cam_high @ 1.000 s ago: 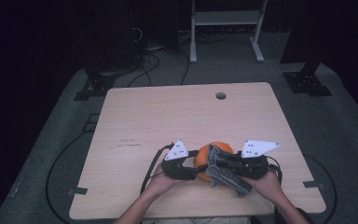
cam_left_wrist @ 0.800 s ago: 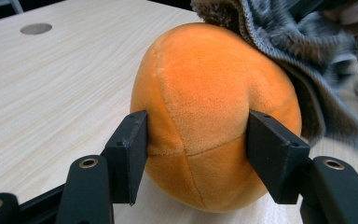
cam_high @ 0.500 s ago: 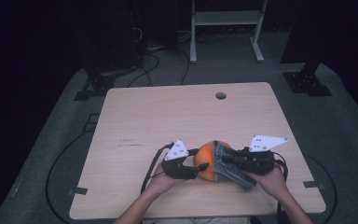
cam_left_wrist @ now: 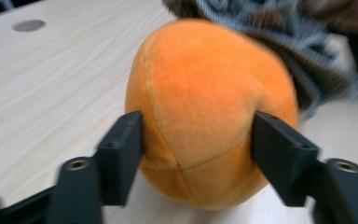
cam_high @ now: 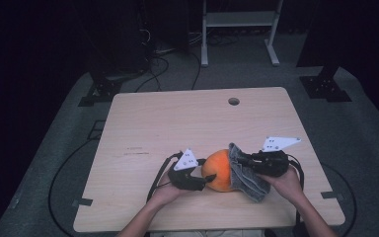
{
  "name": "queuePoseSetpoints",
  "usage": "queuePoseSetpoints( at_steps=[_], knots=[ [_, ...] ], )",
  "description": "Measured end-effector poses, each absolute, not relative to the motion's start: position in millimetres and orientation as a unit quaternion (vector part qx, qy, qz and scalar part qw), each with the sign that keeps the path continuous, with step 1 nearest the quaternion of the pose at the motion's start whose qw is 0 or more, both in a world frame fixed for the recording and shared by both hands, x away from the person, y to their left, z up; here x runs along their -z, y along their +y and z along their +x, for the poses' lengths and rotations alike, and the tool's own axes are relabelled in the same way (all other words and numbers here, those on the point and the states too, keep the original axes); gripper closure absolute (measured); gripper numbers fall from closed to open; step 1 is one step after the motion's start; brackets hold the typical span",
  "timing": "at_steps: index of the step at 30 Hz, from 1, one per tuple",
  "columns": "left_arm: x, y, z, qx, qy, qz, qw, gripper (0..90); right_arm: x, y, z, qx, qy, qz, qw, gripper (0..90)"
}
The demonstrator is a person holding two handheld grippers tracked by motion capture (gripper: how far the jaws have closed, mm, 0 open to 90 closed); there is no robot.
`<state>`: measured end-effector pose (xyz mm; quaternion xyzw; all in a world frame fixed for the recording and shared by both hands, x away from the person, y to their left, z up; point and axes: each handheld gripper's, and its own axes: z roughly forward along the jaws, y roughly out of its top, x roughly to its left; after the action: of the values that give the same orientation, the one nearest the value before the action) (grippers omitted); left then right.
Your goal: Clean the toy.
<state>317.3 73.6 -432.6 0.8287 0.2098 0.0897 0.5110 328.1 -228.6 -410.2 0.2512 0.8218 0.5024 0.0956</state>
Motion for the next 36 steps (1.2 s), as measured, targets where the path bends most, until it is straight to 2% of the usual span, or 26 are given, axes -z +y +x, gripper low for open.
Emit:
queuePoseSetpoints(
  at_steps=[3, 6, 9, 15, 18, 22, 24, 27, 29, 30, 33, 36],
  knots=[
    [427, 77, 319, -0.052, 0.227, 0.801, 0.551, 24.9, 411, -228, 327, -0.512, 0.817, 0.253, 0.085, 77.8],
    [429, 70, 317, -0.060, 0.220, 0.816, 0.531, 20.8, 412, -220, 320, -0.516, 0.818, 0.240, 0.084, 77.8],
    [432, 70, 317, -0.085, 0.219, 0.827, 0.511, 24.0, 411, -218, 313, -0.513, 0.823, 0.229, 0.087, 77.8],
    [433, 71, 320, -0.052, 0.230, 0.822, 0.519, 19.2, 420, -219, 292, -0.506, 0.831, 0.219, 0.079, 78.0],
    [431, 67, 319, -0.054, 0.229, 0.824, 0.516, 18.0, 420, -221, 292, -0.504, 0.832, 0.221, 0.074, 77.9],
    [433, 68, 315, -0.092, 0.200, 0.833, 0.507, 31.3, 412, -227, 293, -0.520, 0.824, 0.215, 0.075, 77.9],
    [433, 68, 314, -0.106, 0.182, 0.840, 0.500, 34.5, 407, -232, 296, -0.535, 0.811, 0.221, 0.085, 77.9],
    [434, 71, 315, -0.105, 0.185, 0.840, 0.500, 34.8, 405, -238, 306, -0.532, 0.808, 0.237, 0.093, 77.8],
    [434, 73, 317, -0.100, 0.193, 0.838, 0.501, 32.4, 412, -237, 315, -0.529, 0.808, 0.250, 0.072, 77.8],
    [433, 74, 318, -0.093, 0.201, 0.834, 0.505, 27.8, 416, -234, 316, -0.534, 0.805, 0.251, 0.059, 77.9],
    [428, 74, 322, -0.052, 0.231, 0.827, 0.509, 12.0, 419, -226, 308, -0.538, 0.806, 0.239, 0.059, 77.9],
    [430, 67, 319, -0.044, 0.213, 0.838, 0.501, 13.1, 420, -223, 299, -0.537, 0.811, 0.227, 0.053, 78.0]
  ],
)
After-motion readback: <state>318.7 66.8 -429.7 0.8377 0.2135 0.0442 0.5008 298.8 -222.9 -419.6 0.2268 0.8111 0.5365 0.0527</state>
